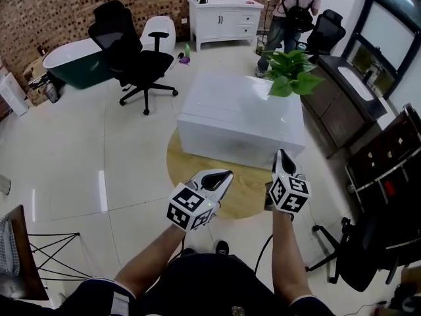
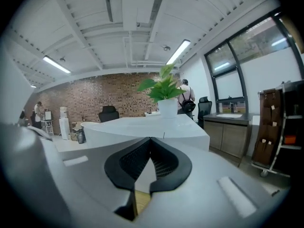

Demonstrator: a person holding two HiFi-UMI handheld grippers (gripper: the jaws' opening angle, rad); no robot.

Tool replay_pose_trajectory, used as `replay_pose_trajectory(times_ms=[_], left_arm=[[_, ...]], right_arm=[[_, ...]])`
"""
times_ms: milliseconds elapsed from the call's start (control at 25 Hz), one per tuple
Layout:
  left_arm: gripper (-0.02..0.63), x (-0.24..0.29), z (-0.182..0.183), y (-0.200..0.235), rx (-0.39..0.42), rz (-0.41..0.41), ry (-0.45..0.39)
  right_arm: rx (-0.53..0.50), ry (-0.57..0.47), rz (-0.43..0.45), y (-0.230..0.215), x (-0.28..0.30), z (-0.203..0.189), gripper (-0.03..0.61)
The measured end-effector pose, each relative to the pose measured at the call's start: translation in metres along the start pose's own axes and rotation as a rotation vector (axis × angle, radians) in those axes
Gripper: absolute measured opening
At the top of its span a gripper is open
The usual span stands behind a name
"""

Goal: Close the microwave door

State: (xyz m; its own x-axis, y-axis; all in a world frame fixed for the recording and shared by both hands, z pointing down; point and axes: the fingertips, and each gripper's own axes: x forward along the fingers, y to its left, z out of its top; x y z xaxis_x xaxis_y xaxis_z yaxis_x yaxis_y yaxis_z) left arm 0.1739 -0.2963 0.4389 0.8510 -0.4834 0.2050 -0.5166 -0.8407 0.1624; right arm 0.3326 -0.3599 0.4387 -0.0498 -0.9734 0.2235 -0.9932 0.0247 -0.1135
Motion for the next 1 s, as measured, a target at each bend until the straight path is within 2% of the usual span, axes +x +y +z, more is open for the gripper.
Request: replay_pose_trajectory(times_ms=[240, 640, 1000], left_arm=[[0.011, 0.002, 0.012, -0.001, 0.028, -0.014, -0.018], [0.012, -0.009, 0.026, -0.008, 0.050, -0.035, -0.040], [0.012, -0.012, 0.027, -0.017, 0.054, -0.056, -0.045]], right_arm=[[-0.087, -0.109, 0.141, 0.041, -0.033, 0.026, 0.002], [-0.089, -0.159, 0.296, 0.088, -0.069, 0.038, 0.002], [-0.111, -0.146, 0.310, 0.097, -0.077, 0.031, 0.002]])
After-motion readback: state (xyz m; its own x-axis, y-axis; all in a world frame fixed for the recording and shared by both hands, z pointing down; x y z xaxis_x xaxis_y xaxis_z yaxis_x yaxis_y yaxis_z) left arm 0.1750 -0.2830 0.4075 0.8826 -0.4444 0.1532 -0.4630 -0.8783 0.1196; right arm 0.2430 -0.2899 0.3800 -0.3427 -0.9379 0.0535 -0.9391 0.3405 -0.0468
